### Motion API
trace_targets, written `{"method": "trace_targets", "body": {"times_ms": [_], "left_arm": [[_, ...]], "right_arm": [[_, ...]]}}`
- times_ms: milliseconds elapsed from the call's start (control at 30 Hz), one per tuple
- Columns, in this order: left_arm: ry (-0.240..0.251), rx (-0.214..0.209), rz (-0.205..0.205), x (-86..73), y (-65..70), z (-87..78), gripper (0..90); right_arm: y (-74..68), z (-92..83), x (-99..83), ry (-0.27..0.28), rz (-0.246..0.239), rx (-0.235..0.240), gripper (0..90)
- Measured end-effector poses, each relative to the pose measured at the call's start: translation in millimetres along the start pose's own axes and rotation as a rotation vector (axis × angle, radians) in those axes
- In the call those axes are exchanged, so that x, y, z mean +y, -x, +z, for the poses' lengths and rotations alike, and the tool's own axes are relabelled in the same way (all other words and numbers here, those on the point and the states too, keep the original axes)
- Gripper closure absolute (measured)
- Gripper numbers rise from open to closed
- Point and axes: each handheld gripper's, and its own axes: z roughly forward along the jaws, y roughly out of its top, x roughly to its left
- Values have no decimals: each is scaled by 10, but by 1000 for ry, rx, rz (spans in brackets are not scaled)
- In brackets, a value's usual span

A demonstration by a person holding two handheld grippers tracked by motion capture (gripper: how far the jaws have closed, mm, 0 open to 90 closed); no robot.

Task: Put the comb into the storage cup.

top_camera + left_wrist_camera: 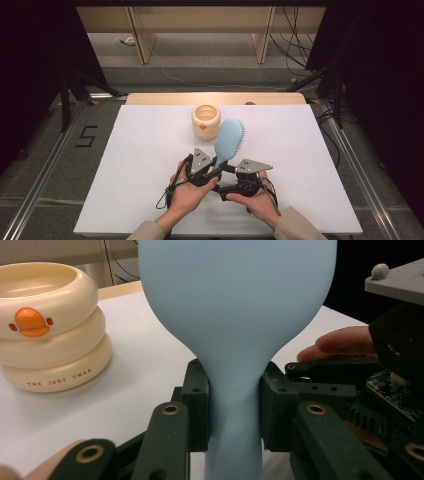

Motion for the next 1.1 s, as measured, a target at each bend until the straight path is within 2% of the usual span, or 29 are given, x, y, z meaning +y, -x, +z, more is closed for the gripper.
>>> {"method": "trace_targets", "body": {"times_ms": [767,967,1100], "left_arm": [[3,-6,-12,6,10,7,694],[6,-9,-16,9,15,8,694],[9,-6,-18,12,10,6,694]], "right_arm": [[-17,53,1,-4,-13,4,205],[-31,58,5,0,-18,6,274],[-42,54,8,1,-16,18,357]]}}
